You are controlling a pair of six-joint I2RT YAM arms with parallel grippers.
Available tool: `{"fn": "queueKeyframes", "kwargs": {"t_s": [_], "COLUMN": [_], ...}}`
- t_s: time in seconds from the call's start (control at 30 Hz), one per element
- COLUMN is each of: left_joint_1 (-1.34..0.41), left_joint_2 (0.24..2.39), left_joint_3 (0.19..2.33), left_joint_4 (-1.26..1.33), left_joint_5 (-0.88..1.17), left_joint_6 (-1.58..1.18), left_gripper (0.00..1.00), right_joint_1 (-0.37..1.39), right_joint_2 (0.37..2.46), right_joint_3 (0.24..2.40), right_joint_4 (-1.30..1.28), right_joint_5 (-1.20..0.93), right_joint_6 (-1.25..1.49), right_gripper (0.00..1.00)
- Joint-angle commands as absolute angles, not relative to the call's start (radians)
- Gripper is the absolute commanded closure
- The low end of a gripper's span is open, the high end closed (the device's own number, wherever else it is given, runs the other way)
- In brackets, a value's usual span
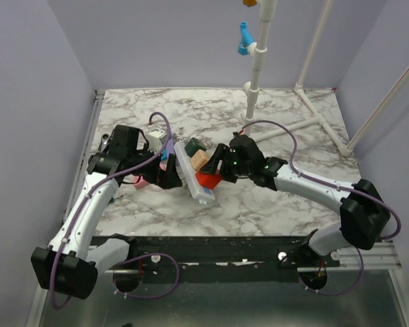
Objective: Pull the plug off the socket
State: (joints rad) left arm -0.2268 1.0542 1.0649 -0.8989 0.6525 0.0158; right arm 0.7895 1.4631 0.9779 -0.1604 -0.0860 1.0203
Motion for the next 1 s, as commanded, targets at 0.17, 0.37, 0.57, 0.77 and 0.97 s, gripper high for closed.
{"fn": "queueKeyframes", "kwargs": {"t_s": [0.17,0.37,0.57,0.77,0.97], "left_joint_1": [-0.278,-0.271,-0.262,-0.231,-0.210], "left_joint_2": [1.206,1.259,1.288,1.339,1.367], "left_joint_3": [0.991,0.942,0.907,0.908,0.917], "left_joint_4": [-0.831,-0.790,-0.736,-0.730,-0.762], "left_joint_5": [0.763,0.844,0.825,0.879,0.918], "left_joint_6": [-0.145,-0.185,-0.215,-0.208,-0.170], "left_gripper": [0.01,0.02,0.02,0.14,0.38], "right_joint_1": [0.892,0.922,0.966,0.995,1.032], "right_joint_2": [1.500,1.516,1.533,1.572,1.644], "right_joint_3": [1.009,1.008,1.017,1.078,1.164], "right_joint_4": [0.081,0.107,0.094,0.077,0.020], "right_joint_5": [-0.006,0.113,0.221,0.293,0.383], "right_joint_6": [1.058,1.068,1.094,1.107,1.146], "right_gripper": [0.99,0.99,0.99,0.99,0.99]}}
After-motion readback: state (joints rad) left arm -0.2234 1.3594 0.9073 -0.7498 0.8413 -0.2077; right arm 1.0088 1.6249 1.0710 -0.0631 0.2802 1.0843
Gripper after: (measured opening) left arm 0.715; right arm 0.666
